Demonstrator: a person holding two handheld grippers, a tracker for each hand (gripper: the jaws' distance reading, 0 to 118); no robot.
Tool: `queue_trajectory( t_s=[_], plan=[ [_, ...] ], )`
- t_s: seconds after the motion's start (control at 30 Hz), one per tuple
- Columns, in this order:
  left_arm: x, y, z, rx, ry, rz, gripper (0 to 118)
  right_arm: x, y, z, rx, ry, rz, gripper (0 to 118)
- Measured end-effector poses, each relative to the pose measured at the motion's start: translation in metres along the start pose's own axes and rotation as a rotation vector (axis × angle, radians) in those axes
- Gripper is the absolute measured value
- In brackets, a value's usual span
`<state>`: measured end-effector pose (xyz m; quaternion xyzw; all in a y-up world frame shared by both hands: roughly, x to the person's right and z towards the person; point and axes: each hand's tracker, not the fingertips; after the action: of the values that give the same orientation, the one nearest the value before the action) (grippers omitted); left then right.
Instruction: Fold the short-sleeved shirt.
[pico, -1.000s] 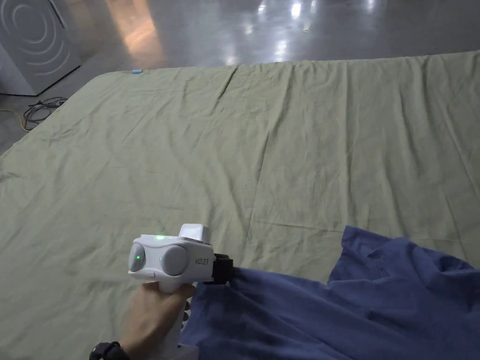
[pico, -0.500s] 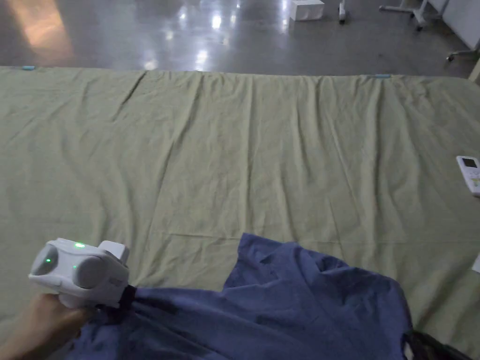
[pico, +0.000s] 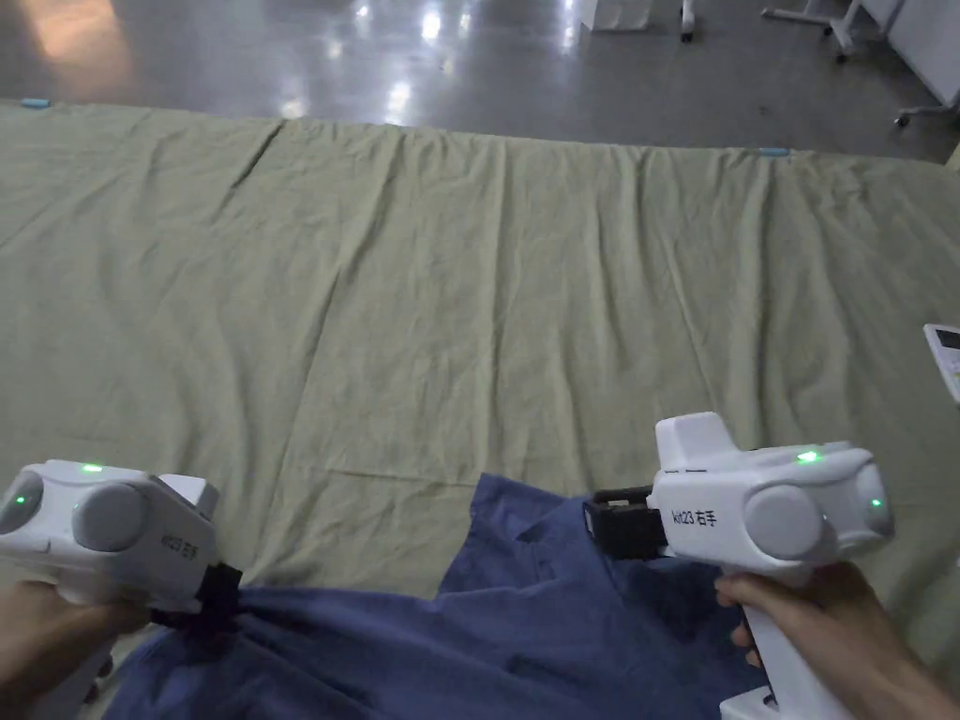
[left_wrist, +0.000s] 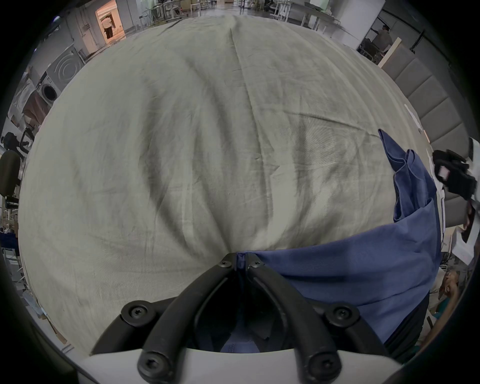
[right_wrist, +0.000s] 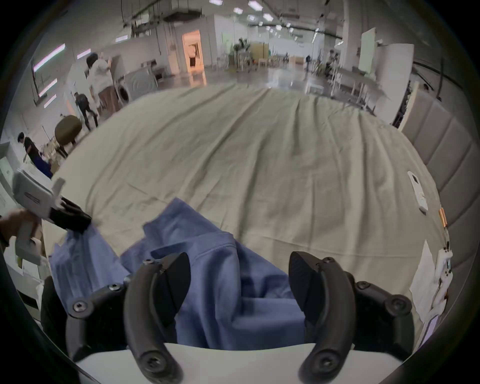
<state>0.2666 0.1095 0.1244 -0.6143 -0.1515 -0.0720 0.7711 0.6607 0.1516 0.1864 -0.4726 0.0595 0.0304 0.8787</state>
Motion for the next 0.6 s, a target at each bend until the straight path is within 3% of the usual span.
queue_trajectory(
  t_s=[0.1,0.33,0.5,0.6],
  plan=[
    [0.001,-0.001,0.001,0.003,0.001,-0.006,6,0.008,-0.005,-0.003,0.022,0.027,0.050,72],
    [-0.011,0.003,-0.002,0.021,-0.043,0.003,6,0.072,-0.041,0.032,0.043,0.025,0.102,76],
    [-0.015,0.005,-0.003,0.021,-0.067,0.011,6,0.107,-0.066,0.049,0.028,-0.017,0.079,98],
    [-0.015,0.006,-0.004,0.011,-0.076,0.016,6,0.109,-0.070,0.035,-0.031,-0.041,0.094,99]
  ],
)
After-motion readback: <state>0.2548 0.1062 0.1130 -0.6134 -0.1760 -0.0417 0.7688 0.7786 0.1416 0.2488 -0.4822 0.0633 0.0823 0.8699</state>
